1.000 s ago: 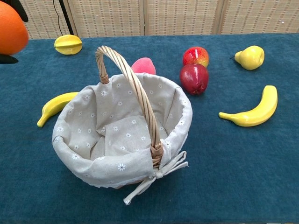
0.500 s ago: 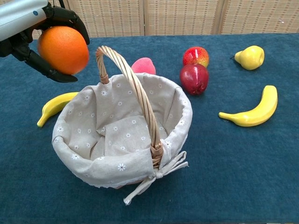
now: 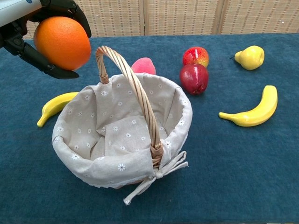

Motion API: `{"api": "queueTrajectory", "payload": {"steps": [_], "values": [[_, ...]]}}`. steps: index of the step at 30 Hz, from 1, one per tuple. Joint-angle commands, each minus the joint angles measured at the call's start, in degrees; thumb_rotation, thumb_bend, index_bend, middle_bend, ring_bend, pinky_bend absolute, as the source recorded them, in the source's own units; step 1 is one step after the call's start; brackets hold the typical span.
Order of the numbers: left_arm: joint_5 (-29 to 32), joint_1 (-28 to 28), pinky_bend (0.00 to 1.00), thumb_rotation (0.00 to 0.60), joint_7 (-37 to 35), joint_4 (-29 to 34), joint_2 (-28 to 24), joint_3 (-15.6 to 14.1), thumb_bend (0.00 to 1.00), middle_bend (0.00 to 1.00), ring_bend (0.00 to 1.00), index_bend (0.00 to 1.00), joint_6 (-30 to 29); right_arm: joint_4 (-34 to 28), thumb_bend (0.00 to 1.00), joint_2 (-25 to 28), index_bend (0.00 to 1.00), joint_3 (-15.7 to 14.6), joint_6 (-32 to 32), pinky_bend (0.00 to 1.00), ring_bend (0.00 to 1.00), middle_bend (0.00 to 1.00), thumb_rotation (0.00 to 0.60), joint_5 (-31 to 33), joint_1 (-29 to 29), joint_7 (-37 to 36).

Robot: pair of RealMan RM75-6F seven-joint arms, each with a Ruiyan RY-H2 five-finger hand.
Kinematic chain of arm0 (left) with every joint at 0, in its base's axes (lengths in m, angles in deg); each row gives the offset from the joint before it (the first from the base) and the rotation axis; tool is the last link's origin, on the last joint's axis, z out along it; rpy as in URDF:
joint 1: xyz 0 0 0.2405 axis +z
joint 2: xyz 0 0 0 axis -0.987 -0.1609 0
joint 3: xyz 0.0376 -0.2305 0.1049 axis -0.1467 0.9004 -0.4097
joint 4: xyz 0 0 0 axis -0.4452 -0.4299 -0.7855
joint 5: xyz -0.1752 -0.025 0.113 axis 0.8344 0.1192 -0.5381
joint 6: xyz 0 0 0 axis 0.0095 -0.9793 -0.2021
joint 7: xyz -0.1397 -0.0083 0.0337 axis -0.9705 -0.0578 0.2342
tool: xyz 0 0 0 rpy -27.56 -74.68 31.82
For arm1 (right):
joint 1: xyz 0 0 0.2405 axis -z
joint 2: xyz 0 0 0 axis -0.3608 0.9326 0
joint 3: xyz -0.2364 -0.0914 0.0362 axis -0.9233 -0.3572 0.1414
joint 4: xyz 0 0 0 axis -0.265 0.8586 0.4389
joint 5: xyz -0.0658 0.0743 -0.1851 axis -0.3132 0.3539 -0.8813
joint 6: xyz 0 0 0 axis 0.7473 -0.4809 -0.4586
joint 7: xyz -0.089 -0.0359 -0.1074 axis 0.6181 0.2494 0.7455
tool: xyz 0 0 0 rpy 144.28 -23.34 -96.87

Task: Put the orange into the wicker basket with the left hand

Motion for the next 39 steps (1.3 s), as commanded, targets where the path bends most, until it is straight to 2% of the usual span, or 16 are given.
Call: {"api": "queueTrajectory", "payload": {"steps": [1, 12, 22, 26, 28, 31, 33, 36, 39], "values": [[-1.5, 0.6, 0.54, 0.600, 0.6, 1.7, -0.3, -1.2, 0.26, 0.60, 0.54, 0.68, -0.4, 0.5, 0.00, -0.2, 0.28, 0.3, 0.7, 0.07, 0.10, 0.10, 0.600, 0.8, -0.1, -0.3], [-6.8, 3.5, 0.54, 0.600, 2.8, 5.4, -0.4, -5.8, 0.26, 0.60, 0.54, 0.68, -1.7, 1.7, 0.00, -0.5, 0.28, 0.8, 1.9, 0.07, 0.10, 0.10, 0.600, 2.1, -0.3, -1.4], [-6.2, 3.6, 0.54, 0.600, 1.0, 5.0, -0.2, -5.9, 0.26, 0.59, 0.51, 0.67, 0.9, 1.8, 0.00, -0.6, 0.28, 0.9, 2.3, 0.07, 0.10, 0.10, 0.600, 2.1, -0.4, -1.6], [-6.1, 3.0, 0.52, 0.600, -1.2, 4.6, -0.9, -6.3, 0.24, 0.53, 0.46, 0.63, 3.1, 2.0, 0.00, -0.6, 0.28, 0.9, 2.4, 0.07, 0.10, 0.10, 0.600, 2.3, -0.4, -1.9], [-5.7, 2.4, 0.46, 0.600, -2.4, 4.7, -1.8, -6.6, 0.21, 0.44, 0.39, 0.57, 4.8, 2.0, 0.00, -0.6, 0.28, 0.9, 2.5, 0.07, 0.10, 0.10, 0.600, 2.2, -0.4, -2.0], [-5.3, 1.5, 0.24, 0.600, -3.6, 5.3, -3.6, -7.1, 0.11, 0.23, 0.21, 0.33, 7.3, 2.1, 0.00, -0.6, 0.28, 1.0, 2.5, 0.07, 0.10, 0.10, 0.600, 2.2, -0.4, -2.1], [-5.2, 1.0, 0.06, 0.600, -4.0, 5.9, -5.0, -7.4, 0.04, 0.07, 0.06, 0.13, 8.7, 2.1, 0.00, -0.6, 0.28, 1.0, 2.6, 0.07, 0.10, 0.10, 0.600, 2.3, -0.4, -2.2], [-5.2, 0.8, 0.00, 0.600, -3.8, 7.2, -7.5, -8.0, 0.00, 0.00, 0.00, 0.01, 9.8, 2.2, 0.00, -0.6, 0.28, 1.1, 2.8, 0.07, 0.10, 0.10, 0.600, 2.5, -0.4, -2.6], [-5.8, 1.1, 0.00, 0.600, -4.3, 8.5, -9.4, -8.4, 0.00, 0.00, 0.00, 0.00, 9.8, 2.4, 0.00, -0.6, 0.28, 1.1, 3.0, 0.07, 0.10, 0.10, 0.600, 2.5, -0.5, -2.8]]}}
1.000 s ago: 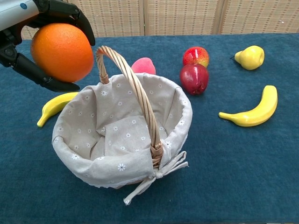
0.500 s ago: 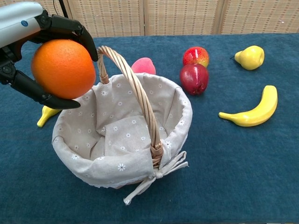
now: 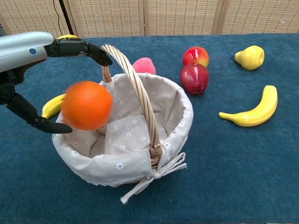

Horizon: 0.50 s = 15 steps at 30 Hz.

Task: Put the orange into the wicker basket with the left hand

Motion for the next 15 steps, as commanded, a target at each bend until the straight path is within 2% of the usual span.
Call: {"api": "queueTrajectory", "payload": {"steps": [1, 9, 15], "values": [[-0.7, 0.2, 0.00, 0.600, -0.5, 1.4, -1.9, -0.7, 0.00, 0.00, 0.00, 0.00, 0.1, 0.0, 0.00, 0.0, 0.28, 0.0, 0.1, 0.07, 0.10, 0.10, 0.600, 0.0, 0.0, 0.0], [-7.8, 3.8, 0.00, 0.600, -2.1, 3.2, -7.2, -4.5, 0.00, 0.00, 0.00, 0.00, -4.5, 0.1, 0.00, -0.1, 0.28, 0.0, 0.4, 0.07, 0.10, 0.10, 0.600, 0.1, -0.1, 0.0], [-12.4, 7.6, 0.00, 0.600, -7.3, 0.2, -14.1, -7.4, 0.00, 0.00, 0.00, 0.00, -10.4, 0.1, 0.00, -0.1, 0.28, 0.0, 0.5, 0.07, 0.10, 0.10, 0.600, 0.1, -0.1, 0.1]]}}
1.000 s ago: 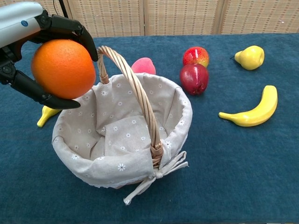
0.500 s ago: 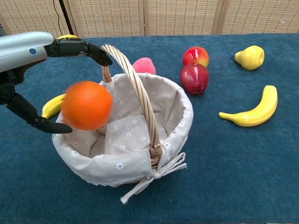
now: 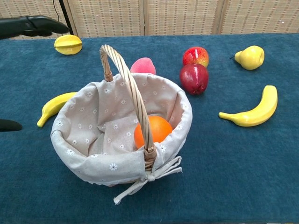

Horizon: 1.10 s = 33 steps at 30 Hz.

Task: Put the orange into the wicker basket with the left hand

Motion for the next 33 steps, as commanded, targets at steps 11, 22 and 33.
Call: {"api": "queueTrajectory", "payload": {"steps": [11, 22, 33], "values": [[3.1, 8.6, 0.00, 0.600, -10.3, -13.7, -5.8, 0.5, 0.00, 0.00, 0.00, 0.00, -11.6, -1.1, 0.00, -0.1, 0.28, -0.4, -0.1, 0.07, 0.10, 0.10, 0.600, -1.2, -0.2, 1.3], [12.4, 10.8, 0.00, 0.600, -16.5, -26.6, -1.5, 5.4, 0.00, 0.00, 0.00, 0.01, -11.5, -4.5, 0.00, 0.4, 0.28, -1.1, -3.5, 0.07, 0.10, 0.10, 0.600, -4.4, 0.4, 5.7], [13.1, 13.2, 0.00, 0.600, -18.6, -29.8, -0.1, 7.0, 0.00, 0.00, 0.00, 0.01, -13.7, -5.7, 0.00, 0.6, 0.28, -2.1, -3.9, 0.07, 0.10, 0.10, 0.600, -6.2, 0.5, 6.9]]}}
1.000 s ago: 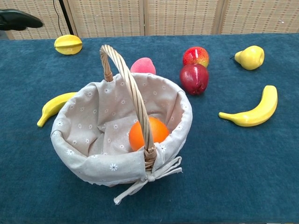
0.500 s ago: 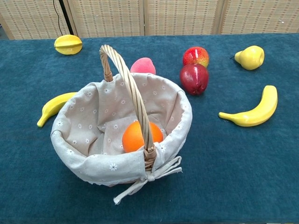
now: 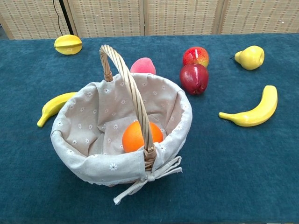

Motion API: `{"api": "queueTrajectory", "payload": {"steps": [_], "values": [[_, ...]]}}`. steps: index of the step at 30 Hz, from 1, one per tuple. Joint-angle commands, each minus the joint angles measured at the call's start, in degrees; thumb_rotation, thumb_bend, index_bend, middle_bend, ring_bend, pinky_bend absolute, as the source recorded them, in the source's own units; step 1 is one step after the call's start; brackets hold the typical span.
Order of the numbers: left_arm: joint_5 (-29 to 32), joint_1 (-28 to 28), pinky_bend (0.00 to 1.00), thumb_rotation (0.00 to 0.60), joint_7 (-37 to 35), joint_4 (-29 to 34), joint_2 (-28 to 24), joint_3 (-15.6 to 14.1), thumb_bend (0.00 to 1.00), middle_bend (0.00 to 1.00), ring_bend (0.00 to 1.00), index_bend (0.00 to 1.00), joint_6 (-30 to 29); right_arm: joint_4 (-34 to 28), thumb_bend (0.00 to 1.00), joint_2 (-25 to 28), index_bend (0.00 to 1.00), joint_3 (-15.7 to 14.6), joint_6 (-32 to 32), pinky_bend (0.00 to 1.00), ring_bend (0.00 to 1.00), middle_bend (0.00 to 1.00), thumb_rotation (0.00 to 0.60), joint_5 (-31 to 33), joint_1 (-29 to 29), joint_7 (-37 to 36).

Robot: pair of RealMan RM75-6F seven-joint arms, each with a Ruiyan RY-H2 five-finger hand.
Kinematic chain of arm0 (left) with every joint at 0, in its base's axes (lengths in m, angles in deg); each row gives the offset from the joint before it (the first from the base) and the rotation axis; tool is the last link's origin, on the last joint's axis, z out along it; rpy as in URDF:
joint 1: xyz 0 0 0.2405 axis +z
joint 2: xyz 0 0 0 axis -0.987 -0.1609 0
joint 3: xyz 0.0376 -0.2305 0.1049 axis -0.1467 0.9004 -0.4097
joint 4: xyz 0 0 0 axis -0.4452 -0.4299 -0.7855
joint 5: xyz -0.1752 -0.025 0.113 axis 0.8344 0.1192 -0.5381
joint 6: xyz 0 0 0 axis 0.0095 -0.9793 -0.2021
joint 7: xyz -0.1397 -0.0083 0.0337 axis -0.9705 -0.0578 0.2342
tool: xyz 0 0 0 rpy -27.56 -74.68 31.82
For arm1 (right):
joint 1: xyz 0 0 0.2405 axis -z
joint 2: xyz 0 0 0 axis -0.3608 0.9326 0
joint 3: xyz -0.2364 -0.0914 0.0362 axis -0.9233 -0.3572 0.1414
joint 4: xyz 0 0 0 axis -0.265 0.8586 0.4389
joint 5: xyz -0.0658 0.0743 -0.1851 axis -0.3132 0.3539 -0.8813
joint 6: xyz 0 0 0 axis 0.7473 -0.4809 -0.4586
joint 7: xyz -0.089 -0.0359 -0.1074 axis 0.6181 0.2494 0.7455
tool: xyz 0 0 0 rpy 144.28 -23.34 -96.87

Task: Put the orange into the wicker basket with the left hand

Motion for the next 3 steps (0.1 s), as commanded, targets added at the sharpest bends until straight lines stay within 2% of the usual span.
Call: {"api": "queueTrajectory", "payload": {"steps": [1, 3], "values": [[-0.1, 0.2, 0.00, 0.600, -0.6, -0.6, 0.6, 0.3, 0.00, 0.00, 0.00, 0.01, 0.1, -0.1, 0.00, -0.1, 0.28, -0.4, 0.1, 0.07, 0.10, 0.10, 0.600, -0.3, 0.0, 0.3], [-0.2, 0.1, 0.00, 0.600, -0.6, -1.2, 1.1, 0.5, 0.00, 0.00, 0.00, 0.01, 0.6, 0.0, 0.00, -0.2, 0.28, -0.4, 0.0, 0.07, 0.10, 0.10, 0.600, -0.3, 0.1, 0.9]]}}
